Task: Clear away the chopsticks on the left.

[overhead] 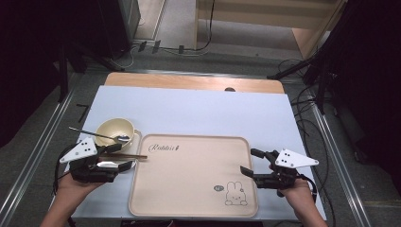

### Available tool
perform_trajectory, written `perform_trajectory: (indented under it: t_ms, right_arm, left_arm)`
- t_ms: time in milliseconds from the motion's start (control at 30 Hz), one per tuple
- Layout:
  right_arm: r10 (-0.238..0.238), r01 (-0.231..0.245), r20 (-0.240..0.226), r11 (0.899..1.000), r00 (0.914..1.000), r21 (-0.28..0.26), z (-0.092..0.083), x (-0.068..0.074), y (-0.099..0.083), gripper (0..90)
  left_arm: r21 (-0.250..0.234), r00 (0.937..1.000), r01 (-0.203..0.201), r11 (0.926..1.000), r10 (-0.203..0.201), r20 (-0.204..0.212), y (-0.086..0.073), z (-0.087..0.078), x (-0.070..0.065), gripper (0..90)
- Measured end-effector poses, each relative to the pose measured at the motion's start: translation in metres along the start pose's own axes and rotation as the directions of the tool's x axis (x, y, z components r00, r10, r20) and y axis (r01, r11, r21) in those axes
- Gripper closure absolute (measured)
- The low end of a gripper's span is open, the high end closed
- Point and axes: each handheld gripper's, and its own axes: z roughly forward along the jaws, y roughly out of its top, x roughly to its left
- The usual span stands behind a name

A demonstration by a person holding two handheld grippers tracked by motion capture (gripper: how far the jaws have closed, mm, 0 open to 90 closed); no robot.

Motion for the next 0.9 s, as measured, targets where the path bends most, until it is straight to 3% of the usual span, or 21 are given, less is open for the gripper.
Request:
perform_trajectory:
  t_ms: [900]
  right_arm:
    - [-0.002, 0.002, -0.007, 1.000, 1.0000, -0.012, -0.0008, 0.0005, 0.0007, 27.0]
  left_arm:
    - [0.004, 1.0000, 0.000, 1.0000, 0.000, 0.005, -0.0004, -0.0002, 0.0003, 24.7]
